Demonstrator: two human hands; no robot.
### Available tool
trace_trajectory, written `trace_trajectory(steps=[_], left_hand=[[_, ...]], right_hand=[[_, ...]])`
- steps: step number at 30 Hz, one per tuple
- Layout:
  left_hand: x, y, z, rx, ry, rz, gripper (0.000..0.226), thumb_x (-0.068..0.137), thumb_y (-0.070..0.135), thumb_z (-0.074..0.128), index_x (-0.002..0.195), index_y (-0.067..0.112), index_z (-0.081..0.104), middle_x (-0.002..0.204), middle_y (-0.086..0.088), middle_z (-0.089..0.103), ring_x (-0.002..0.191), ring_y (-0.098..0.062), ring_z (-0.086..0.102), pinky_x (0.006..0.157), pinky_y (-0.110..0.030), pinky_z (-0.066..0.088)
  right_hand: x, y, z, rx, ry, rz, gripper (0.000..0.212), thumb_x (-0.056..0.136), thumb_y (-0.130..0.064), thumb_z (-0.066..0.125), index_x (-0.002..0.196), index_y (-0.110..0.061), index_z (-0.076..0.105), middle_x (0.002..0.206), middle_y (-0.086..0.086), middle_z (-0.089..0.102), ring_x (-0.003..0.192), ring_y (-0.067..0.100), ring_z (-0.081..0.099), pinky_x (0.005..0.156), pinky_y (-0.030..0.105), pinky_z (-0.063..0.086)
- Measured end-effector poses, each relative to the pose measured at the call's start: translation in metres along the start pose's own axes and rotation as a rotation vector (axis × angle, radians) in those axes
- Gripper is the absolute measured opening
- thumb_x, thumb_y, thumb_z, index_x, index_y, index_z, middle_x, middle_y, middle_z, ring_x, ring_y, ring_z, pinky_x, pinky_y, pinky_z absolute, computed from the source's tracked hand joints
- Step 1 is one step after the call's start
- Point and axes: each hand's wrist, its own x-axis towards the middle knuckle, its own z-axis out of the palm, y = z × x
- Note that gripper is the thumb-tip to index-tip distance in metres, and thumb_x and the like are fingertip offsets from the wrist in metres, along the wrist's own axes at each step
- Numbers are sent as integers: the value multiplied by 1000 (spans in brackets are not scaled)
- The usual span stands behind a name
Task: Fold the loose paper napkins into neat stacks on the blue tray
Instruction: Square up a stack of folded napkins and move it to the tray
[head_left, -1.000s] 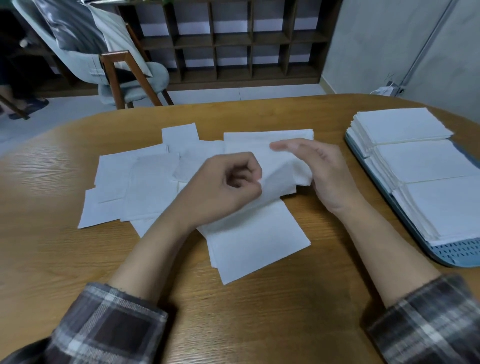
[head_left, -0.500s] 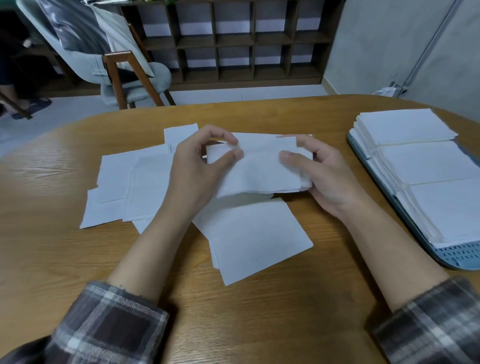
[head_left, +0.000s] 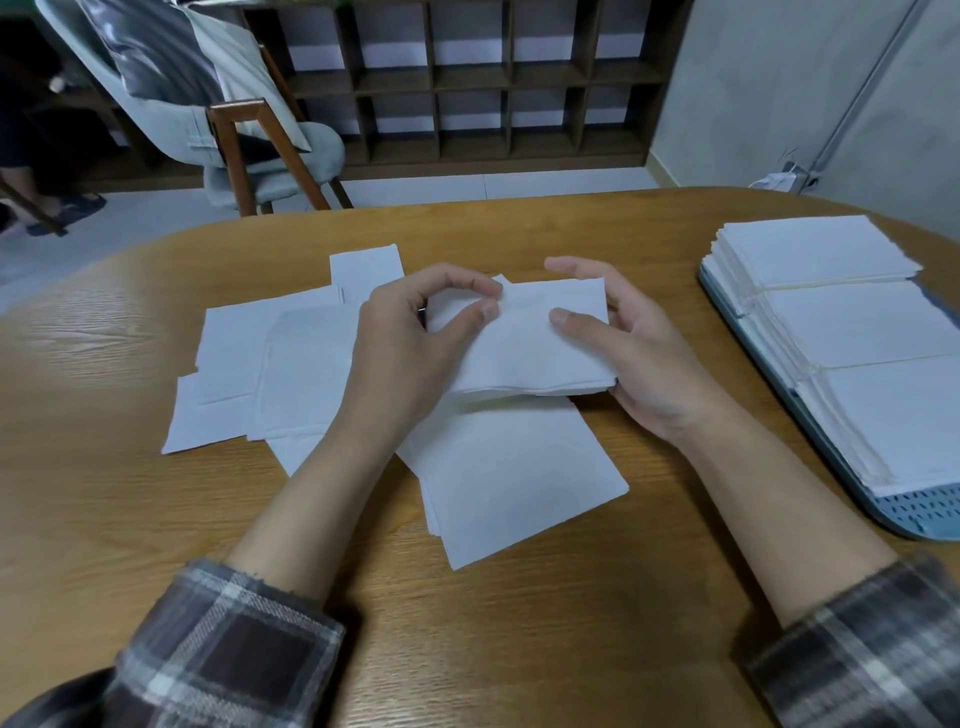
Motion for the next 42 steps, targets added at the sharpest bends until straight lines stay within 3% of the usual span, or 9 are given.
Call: trace_trajectory(steps=[8,11,14,18,22,27,31,38,42], left_hand=[[-4,2,2,145,99,16,41,97,37,75,136,31,62,120,15,63,108,-4,61,83,-17,51],[-2,12,-2,-117,-40,-247,53,100,61,59,149,48,44,136,15,59,118,-5,62,98,-27,54],[0,18,-4,-394,-221,-295,52,100,66,48,150,63,35,139,35,52,128,6,56,113,-37,48],[-2,13,-1,-159,-273,-128,61,105,50,57,156,61,25,158,40,24,130,27,23,107,-5,24],[-3,2,-3,-43,-200,-55,62,106,24,63,156,48,34,160,34,30,132,32,24,102,8,20],[-2,-5,-3,-79,-178,-59,44,108,25,59,144,45,45,150,17,48,138,-18,52,116,-47,46],[-5,4,-1,-63,-247,-5,26,111,25,55,135,31,60,130,21,62,122,0,57,98,-15,45],[-7,11,3,-48,-176,-29,29,99,25,74,128,30,71,128,24,67,114,6,58,88,-12,41],[-4,34,18,-36,-155,-38,32,98,29,75,128,35,71,134,23,65,119,7,54,86,-1,41]], right_hand=[[0,-5,-2,122,20,-43,59,97,-6,69,146,-36,55,130,4,66,114,23,72,83,33,60],[1,-7,-8,335,10,-43,66,93,-6,69,148,-39,53,129,7,68,117,29,72,86,41,62],[2,-2,-4,115,57,-55,64,97,-4,70,145,-43,52,131,0,69,117,25,72,85,36,62],[3,4,-2,-104,106,-87,61,99,-7,70,140,-48,53,127,-8,69,110,17,73,89,39,62],[2,4,-7,-129,18,-66,67,96,-15,75,141,-57,48,132,-1,68,121,22,68,101,51,58],[-1,5,-10,-387,-73,-111,58,96,-20,76,140,-50,56,134,-32,55,129,-1,52,112,44,50],[0,7,-15,-292,-27,-83,54,94,-13,77,136,-43,64,132,-23,61,129,12,58,105,52,55],[-10,-3,-19,-112,-19,-43,53,91,-5,79,135,-35,68,140,1,55,125,27,62,85,46,64],[-26,-24,-30,-177,55,-46,52,92,-11,80,133,-40,67,137,-13,48,125,23,56,81,39,65]])
